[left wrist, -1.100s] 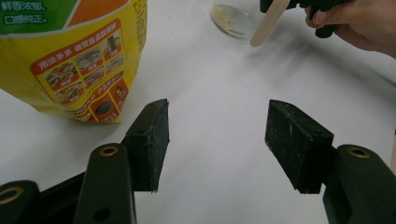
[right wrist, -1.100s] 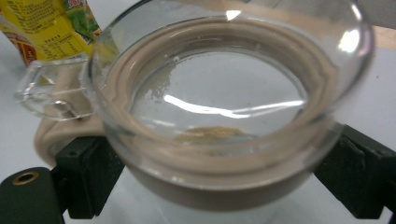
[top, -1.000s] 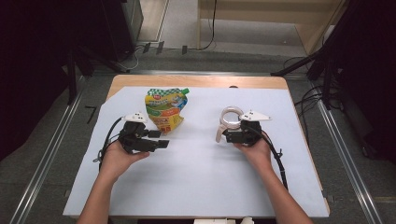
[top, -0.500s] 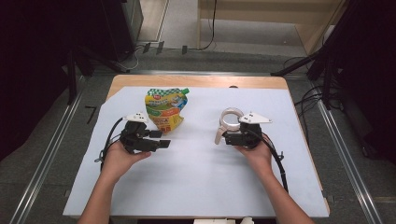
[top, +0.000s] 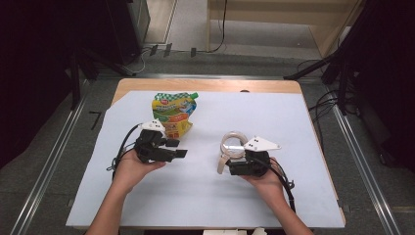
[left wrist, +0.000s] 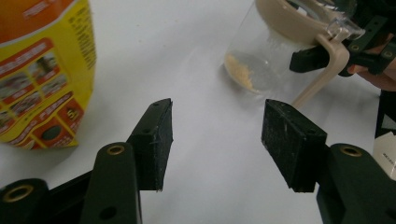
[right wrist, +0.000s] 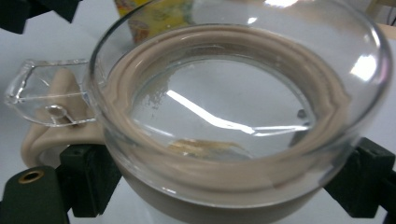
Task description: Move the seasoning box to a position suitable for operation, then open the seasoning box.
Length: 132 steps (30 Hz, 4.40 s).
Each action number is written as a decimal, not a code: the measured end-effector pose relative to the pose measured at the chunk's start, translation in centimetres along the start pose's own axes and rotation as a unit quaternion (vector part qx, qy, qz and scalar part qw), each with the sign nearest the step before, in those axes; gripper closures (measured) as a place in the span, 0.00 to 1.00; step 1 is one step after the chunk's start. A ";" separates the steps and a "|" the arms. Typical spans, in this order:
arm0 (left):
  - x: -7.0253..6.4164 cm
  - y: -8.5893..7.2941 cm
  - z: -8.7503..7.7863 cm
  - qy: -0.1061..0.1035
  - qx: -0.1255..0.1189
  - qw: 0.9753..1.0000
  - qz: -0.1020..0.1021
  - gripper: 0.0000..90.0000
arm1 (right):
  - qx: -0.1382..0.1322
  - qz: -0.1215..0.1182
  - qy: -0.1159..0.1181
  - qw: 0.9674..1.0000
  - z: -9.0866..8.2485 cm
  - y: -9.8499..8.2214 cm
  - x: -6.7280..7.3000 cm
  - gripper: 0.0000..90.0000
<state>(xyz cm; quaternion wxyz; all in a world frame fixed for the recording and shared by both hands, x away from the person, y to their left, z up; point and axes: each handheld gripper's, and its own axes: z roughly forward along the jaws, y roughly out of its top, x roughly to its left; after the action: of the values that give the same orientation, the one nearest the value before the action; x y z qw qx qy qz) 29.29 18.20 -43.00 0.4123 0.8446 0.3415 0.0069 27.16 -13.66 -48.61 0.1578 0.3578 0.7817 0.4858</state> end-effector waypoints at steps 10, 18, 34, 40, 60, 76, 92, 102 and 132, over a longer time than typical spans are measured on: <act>-1.2 0.3 0.7 -0.016 -0.009 1.000 0.020 0.58 | 0.015 -0.032 0.025 0.999 1.6 -0.5 2.7 0.13; -2.3 0.6 1.7 -0.020 0.015 0.999 0.027 0.57 | 0.016 -0.032 0.035 0.999 1.6 -0.9 2.7 0.11; -3.9 0.6 3.1 -0.047 0.026 0.998 0.034 0.85 | 0.042 -0.003 0.043 0.998 -3.9 -1.3 1.6 0.29; -4.3 0.7 4.2 -0.056 0.024 0.998 0.010 1.00 | 0.056 0.018 0.075 0.995 -4.6 -1.1 0.6 0.64; -5.7 0.1 5.1 -0.055 0.053 0.996 0.042 1.00 | 0.053 0.008 0.065 0.996 -4.5 -0.9 1.3 0.97; -8.3 0.5 7.2 -0.082 0.045 0.994 0.058 1.00 | 0.046 0.023 0.028 0.998 -4.8 -1.2 0.0 1.00; -9.5 1.3 8.8 -0.117 0.056 0.989 0.072 1.00 | 0.048 0.034 0.024 0.998 -7.1 -1.5 0.8 1.00; -7.6 1.2 5.6 -0.101 0.053 0.991 0.074 0.90 | 0.046 0.036 0.045 0.997 -9.2 -2.4 3.1 1.00; -5.4 0.8 5.7 -0.074 0.039 0.994 0.069 0.57 | 0.086 0.026 0.040 0.995 -5.9 -3.7 4.1 1.00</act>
<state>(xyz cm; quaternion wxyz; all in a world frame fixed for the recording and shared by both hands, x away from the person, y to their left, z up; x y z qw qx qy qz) 27.30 10.73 -44.74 0.4023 0.8795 0.2510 -0.0409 19.31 -15.52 -48.62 0.0825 0.3710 0.8163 0.4349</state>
